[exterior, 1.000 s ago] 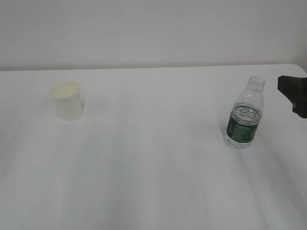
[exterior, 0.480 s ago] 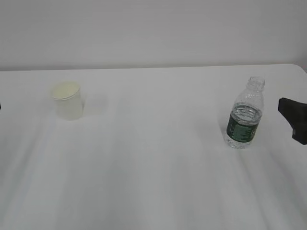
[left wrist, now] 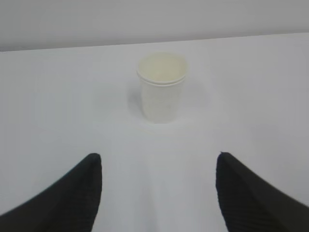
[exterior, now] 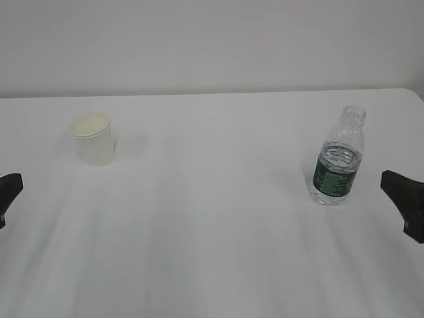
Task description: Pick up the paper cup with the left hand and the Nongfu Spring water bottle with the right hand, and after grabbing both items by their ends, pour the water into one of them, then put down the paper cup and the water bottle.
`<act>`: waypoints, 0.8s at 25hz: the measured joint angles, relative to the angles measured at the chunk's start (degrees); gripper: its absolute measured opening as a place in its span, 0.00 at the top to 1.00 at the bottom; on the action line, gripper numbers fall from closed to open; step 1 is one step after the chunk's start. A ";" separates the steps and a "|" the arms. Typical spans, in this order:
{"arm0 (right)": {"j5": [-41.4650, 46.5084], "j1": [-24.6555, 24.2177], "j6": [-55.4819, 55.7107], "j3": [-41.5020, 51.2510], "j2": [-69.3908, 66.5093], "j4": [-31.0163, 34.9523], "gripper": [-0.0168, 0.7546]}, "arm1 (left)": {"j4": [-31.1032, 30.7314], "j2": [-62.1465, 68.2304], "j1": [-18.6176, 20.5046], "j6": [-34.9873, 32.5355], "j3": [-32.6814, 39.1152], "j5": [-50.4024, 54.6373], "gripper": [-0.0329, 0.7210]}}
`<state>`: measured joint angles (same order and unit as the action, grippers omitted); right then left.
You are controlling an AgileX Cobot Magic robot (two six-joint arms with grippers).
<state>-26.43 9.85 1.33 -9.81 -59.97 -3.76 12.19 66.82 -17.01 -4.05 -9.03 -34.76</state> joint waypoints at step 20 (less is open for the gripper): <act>-15.86 0.00 2.91 2.46 -14.76 -5.93 0.22 | -6.00 6.46 -1.68 4.05 3.48 -9.15 0.26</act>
<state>-42.29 9.85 4.24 -7.35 -74.74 -9.69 6.18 73.27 -18.69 0.00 -5.54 -43.91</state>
